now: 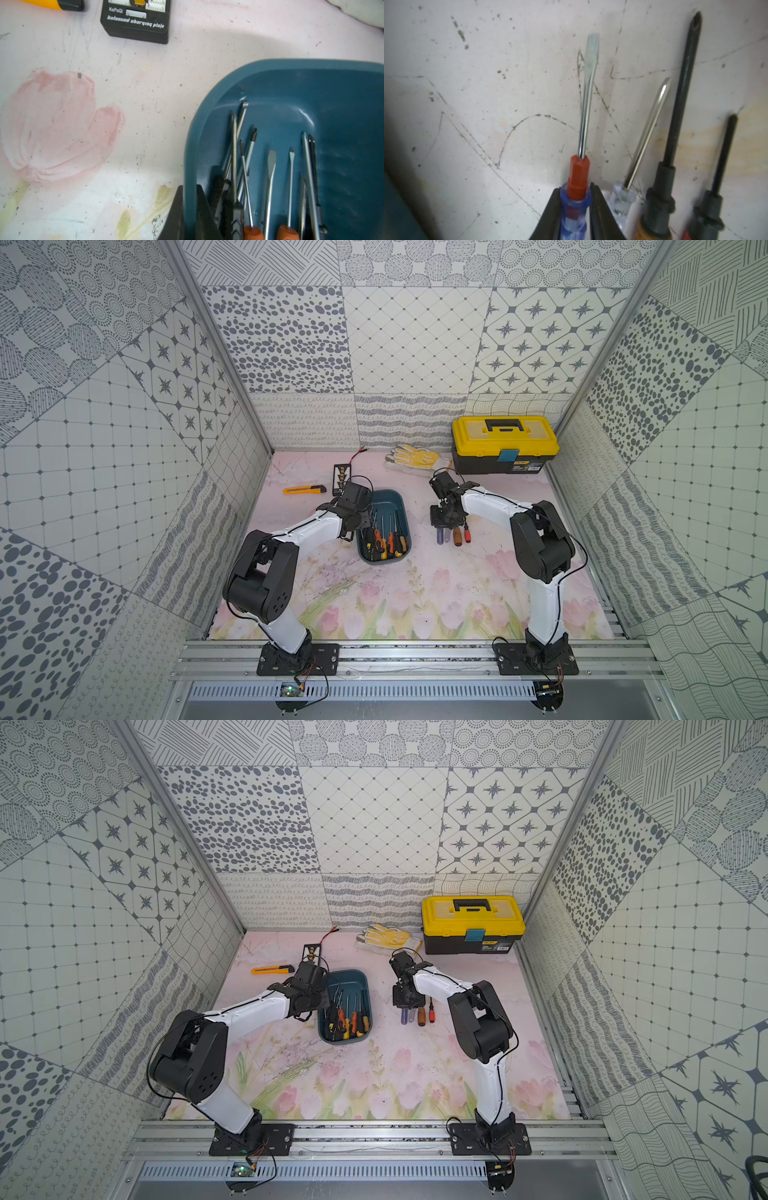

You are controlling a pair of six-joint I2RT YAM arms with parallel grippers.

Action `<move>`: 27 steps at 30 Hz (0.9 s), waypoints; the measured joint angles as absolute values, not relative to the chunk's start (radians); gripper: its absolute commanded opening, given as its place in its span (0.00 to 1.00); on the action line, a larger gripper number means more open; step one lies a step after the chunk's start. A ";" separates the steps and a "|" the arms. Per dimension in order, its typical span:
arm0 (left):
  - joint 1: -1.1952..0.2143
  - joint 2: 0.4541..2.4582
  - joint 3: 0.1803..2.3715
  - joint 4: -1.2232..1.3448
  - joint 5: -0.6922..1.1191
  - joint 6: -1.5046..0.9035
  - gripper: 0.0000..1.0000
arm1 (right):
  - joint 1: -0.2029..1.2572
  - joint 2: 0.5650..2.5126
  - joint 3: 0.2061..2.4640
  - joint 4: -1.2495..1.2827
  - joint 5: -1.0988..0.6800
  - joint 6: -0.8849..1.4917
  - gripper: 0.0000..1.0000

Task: Take out the screwdriver from the storage box
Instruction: Place the screwdriver at the center of the board.

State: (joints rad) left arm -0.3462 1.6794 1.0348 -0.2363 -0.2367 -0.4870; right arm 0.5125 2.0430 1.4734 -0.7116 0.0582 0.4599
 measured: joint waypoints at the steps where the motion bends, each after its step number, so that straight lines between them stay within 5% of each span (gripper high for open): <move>1: -0.346 1.679 1.035 -0.236 -0.237 -0.487 0.00 | 0.513 2.044 1.473 -0.712 0.059 0.459 0.17; 13: -0.346 1.679 1.035 -0.236 -0.236 -0.487 0.00 | 0.513 2.051 1.474 -0.720 0.065 0.455 0.32; 27: -0.346 1.681 1.035 -0.236 -0.237 -0.487 0.00 | 0.513 2.052 1.473 -0.716 0.064 0.456 0.38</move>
State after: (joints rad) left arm -0.3462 1.6814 1.0348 -0.2363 -0.2367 -0.4873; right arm 0.5125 2.0521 1.4727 -0.7162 0.0643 0.4557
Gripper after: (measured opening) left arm 0.109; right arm 0.366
